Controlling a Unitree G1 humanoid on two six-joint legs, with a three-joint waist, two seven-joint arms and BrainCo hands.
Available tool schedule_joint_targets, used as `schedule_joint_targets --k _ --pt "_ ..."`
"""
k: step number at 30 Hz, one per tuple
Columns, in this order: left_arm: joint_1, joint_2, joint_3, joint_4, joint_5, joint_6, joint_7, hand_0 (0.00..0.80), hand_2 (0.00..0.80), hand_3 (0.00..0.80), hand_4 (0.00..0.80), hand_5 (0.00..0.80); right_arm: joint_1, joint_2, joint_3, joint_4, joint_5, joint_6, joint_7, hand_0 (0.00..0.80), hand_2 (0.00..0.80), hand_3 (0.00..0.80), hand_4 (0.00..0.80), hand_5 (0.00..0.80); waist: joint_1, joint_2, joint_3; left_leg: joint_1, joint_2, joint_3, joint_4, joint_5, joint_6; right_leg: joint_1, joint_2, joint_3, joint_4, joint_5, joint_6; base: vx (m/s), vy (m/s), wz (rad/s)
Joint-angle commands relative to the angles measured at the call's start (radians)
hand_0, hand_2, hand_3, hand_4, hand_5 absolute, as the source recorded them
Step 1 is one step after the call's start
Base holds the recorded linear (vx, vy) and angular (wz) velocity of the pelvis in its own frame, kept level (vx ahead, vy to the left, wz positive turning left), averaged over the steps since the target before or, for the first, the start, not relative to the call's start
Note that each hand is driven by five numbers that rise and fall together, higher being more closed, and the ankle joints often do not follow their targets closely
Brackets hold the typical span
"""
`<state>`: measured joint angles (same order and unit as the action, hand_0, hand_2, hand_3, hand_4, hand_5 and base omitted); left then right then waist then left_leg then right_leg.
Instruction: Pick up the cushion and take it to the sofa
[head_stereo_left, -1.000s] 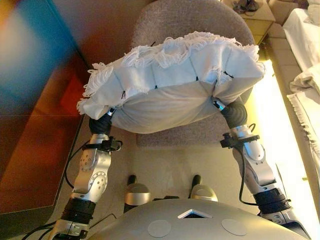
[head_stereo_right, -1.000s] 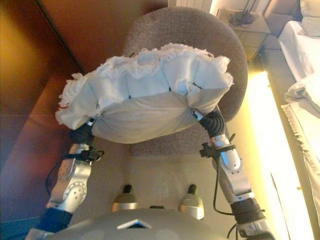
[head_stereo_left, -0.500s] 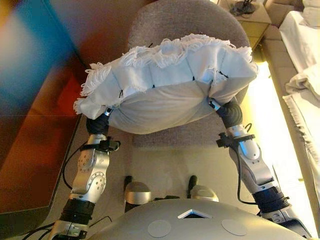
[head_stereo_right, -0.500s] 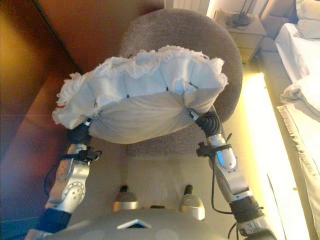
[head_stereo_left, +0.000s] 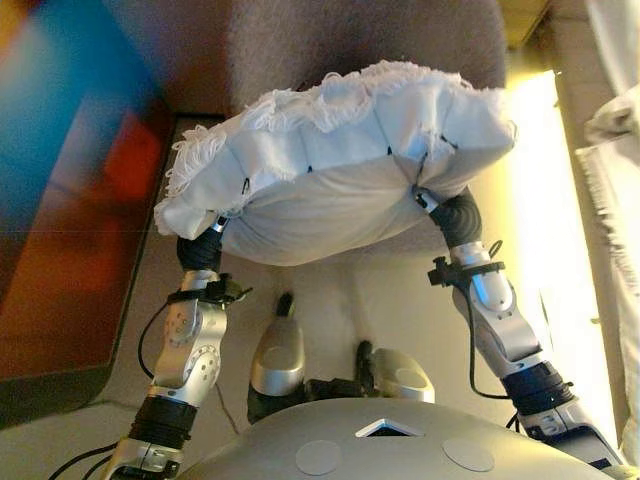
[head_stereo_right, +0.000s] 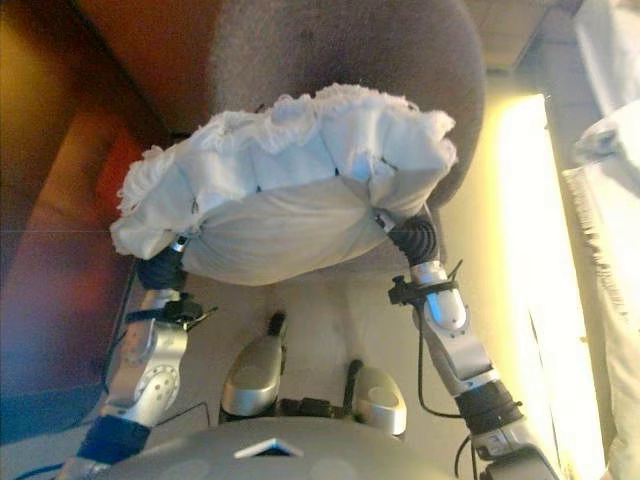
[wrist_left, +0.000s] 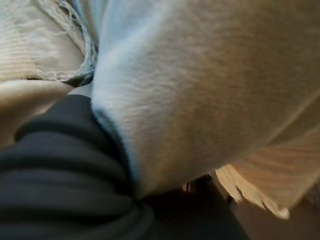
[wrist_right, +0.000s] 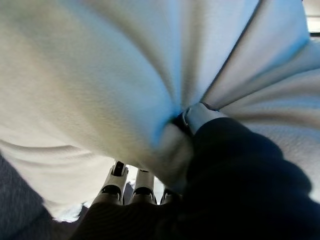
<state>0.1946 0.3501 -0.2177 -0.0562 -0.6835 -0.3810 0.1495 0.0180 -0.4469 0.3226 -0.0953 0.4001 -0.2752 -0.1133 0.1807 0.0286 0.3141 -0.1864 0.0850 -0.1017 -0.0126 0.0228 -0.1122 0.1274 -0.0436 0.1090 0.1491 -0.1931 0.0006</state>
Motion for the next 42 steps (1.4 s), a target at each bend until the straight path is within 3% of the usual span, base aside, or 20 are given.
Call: schedule_joint_targets --k 1,2,4,5,8,10,11,13,14,16,19,25,30,35,38,41,42 --pt "-0.112 0.009 -0.008 -0.129 0.043 -0.143 -0.038 0.8 0.8 0.8 0.8 0.8 -0.09 0.004 0.074 -0.138 -0.042 -0.107 0.037 0.8 0.8 0.8 0.8 0.8 0.013 0.011 -0.083 -0.159 0.074 0.007 -0.037 0.32 -0.042 0.208 -0.049 -0.088 -0.047 -0.069 0.059 0.549 0.317 -0.34" --pt "-0.129 0.011 -0.003 -0.111 0.033 -0.126 -0.032 0.8 0.8 0.8 0.8 0.8 -0.091 0.007 0.066 -0.126 -0.033 -0.103 0.036 0.8 0.8 0.8 0.8 0.8 0.0 0.008 -0.094 -0.135 0.086 0.049 -0.024 0.276 -0.031 0.215 -0.076 -0.092 -0.025 -0.075 0.081 0.585 0.299 -0.55" --pt "-0.142 0.027 0.009 -0.099 0.007 -0.091 -0.022 0.8 0.8 0.8 0.8 0.8 -0.061 0.009 0.037 -0.144 0.017 -0.071 0.063 0.8 0.8 0.8 0.8 0.8 -0.007 -0.014 -0.128 -0.13 0.076 0.079 0.045 0.235 -0.012 0.257 -0.114 -0.102 -0.01 -0.077 0.11 0.613 0.271 -0.62" --pt "-0.132 0.03 0.017 -0.103 0.009 -0.074 -0.041 0.8 0.8 0.8 0.8 0.8 -0.033 0.01 0.017 -0.158 0.038 -0.057 0.076 0.8 0.8 0.8 0.8 0.8 -0.001 -0.021 -0.154 -0.14 0.076 0.099 0.079 0.213 0.008 0.266 -0.122 -0.105 0.003 -0.034 0.124 0.613 0.243 -0.71" --pt "-0.093 0.037 0.024 -0.128 0.001 -0.035 -0.108 0.8 0.8 0.8 0.8 0.8 0.022 0.029 -0.021 -0.185 0.027 -0.055 0.071 0.8 0.8 0.8 0.8 0.8 0.013 -0.064 -0.203 -0.131 0.019 0.116 0.108 0.157 0.073 0.25 -0.158 -0.106 0.112 0.174 0.18 0.425 0.169 -0.72" --pt "-0.095 0.046 0.018 -0.134 0.022 -0.036 -0.12 0.8 0.8 0.8 0.8 0.8 0.032 0.049 -0.024 -0.197 0.006 -0.069 0.053 0.8 0.8 0.8 0.8 0.8 0.013 -0.069 -0.222 -0.099 -0.012 0.112 0.102 0.134 0.097 0.201 -0.172 -0.119 0.202 0.274 0.185 0.385 0.156 -0.06" --pt "-0.102 0.047 0.017 -0.132 0.026 -0.036 -0.112 0.8 0.8 0.8 0.8 0.8 0.023 0.058 -0.021 -0.188 0.001 -0.068 0.052 0.8 0.8 0.8 0.8 0.8 0.0 -0.074 -0.22 -0.071 -0.031 0.11 0.096 0.119 0.102 0.161 -0.174 -0.119 0.237 0.289 0.181 0.397 0.146 -0.16" --pt "-0.122 0.055 0.022 -0.124 0.012 -0.03 -0.095 0.8 0.8 0.8 0.8 0.8 0.003 0.066 -0.014 -0.178 -0.006 -0.055 0.043 0.8 0.8 0.8 0.8 0.8 -0.019 -0.059 -0.219 -0.033 -0.042 0.099 0.08 0.116 0.115 0.085 -0.116 -0.112 0.207 0.265 0.162 0.374 0.127 -0.17" --pt "-0.126 0.058 0.027 -0.121 0.01 -0.03 -0.101 0.8 0.8 0.8 0.8 0.8 0.0 0.065 -0.012 -0.181 -0.005 -0.051 0.041 0.8 0.8 0.8 0.8 0.8 -0.026 -0.069 -0.215 -0.013 -0.067 0.096 0.072 0.106 0.117 0.063 -0.122 -0.145 0.199 0.238 0.155 0.358 0.075 -0.21" --pt "-0.129 0.054 0.037 -0.12 0.022 -0.029 -0.111 0.8 0.8 0.8 0.8 0.8 -0.028 0.074 -0.002 -0.171 -0.008 -0.051 0.041 0.8 0.8 0.8 0.8 0.8 -0.033 -0.062 -0.204 0.034 -0.078 0.097 0.062 0.086 0.115 -0.011 -0.123 -0.224 0.126 0.218 0.138 0.286 -0.011 -0.19" --pt "-0.127 0.048 0.026 -0.122 0.05 -0.041 -0.1 0.8 0.8 0.8 0.8 0.8 -0.037 0.071 0.009 -0.157 -0.011 -0.088 0.04 0.8 0.8 0.8 0.8 0.8 -0.07 -0.049 -0.171 0.12 -0.083 0.084 0.045 0.054 0.107 -0.108 -0.103 -0.279 0.024 0.212 0.109 0.228 -0.044 -0.11" --pt "-0.133 0.043 0.008 -0.136 0.066 -0.016 -0.109 0.8 0.8 0.8 0.8 0.8 -0.07 0.065 0.014 -0.127 -0.011 -0.087 0.002 0.8 0.8 0.8 0.8 0.8 -0.149 -0.053 -0.153 0.266 -0.068 0.065 0.002 -0.049 0.093 -0.198 -0.15 -0.205 -0.163 0.37 0.146 0.318 -0.121 0.17" --pt "-0.128 0.045 0.006 -0.121 0.051 0.016 -0.097 0.8 0.8 0.8 0.8 0.8 -0.039 0.06 -0.01 -0.152 0.005 -0.045 0.025 0.8 0.8 0.8 0.8 0.8 -0.185 -0.052 -0.183 0.319 -0.031 0.045 -0.009 -0.087 0.086 -0.166 -0.135 -0.159 -0.189 0.347 0.15 0.339 -0.166 0.24" --pt "-0.102 0.026 -0.005 -0.129 0.02 0.008 -0.085 0.8 0.8 0.8 0.8 0.8 -0.021 0.04 -0.015 -0.148 0.0 -0.024 0.041 0.8 0.8 0.8 0.8 0.8 -0.181 -0.053 -0.19 0.292 0.031 0.065 0.058 -0.042 0.036 -0.117 -0.114 -0.194 -0.211 0.32 0.118 0.18 -0.113 0.18" --pt "-0.108 0.022 -0.028 -0.115 -0.006 -0.002 -0.112 0.8 0.8 0.8 0.8 0.8 0.0 0.018 -0.029 -0.139 -0.018 -0.032 0.025 0.8 0.8 0.8 0.8 0.8 -0.183 -0.058 -0.17 0.198 0.064 0.136 0.166 0.033 0.01 -0.1 -0.115 -0.24 -0.209 0.302 0.1 0.066 -0.055 0.35" --pt "-0.162 0.014 -0.065 -0.076 -0.022 -0.006 -0.145 0.8 0.8 0.8 0.8 0.8 -0.008 0.008 -0.031 -0.114 -0.046 -0.061 -0.023 0.8 0.8 0.8 0.8 0.8 -0.191 -0.056 -0.13 0.142 0.089 0.247 0.177 0.056 -0.005 -0.095 -0.133 -0.304 -0.199 0.282 0.101 0.006 -0.024 0.7" --pt "-0.167 0.01 -0.069 -0.071 -0.023 -0.007 -0.148 0.8 0.8 0.8 0.8 0.8 -0.008 0.005 -0.032 -0.11 -0.053 -0.066 -0.029 0.8 0.8 0.8 0.8 0.8 -0.194 -0.055 -0.126 0.145 0.096 0.256 0.162 0.055 -0.008 -0.091 -0.138 -0.315 -0.203 0.282 0.104 0.048 0.047 0.7"
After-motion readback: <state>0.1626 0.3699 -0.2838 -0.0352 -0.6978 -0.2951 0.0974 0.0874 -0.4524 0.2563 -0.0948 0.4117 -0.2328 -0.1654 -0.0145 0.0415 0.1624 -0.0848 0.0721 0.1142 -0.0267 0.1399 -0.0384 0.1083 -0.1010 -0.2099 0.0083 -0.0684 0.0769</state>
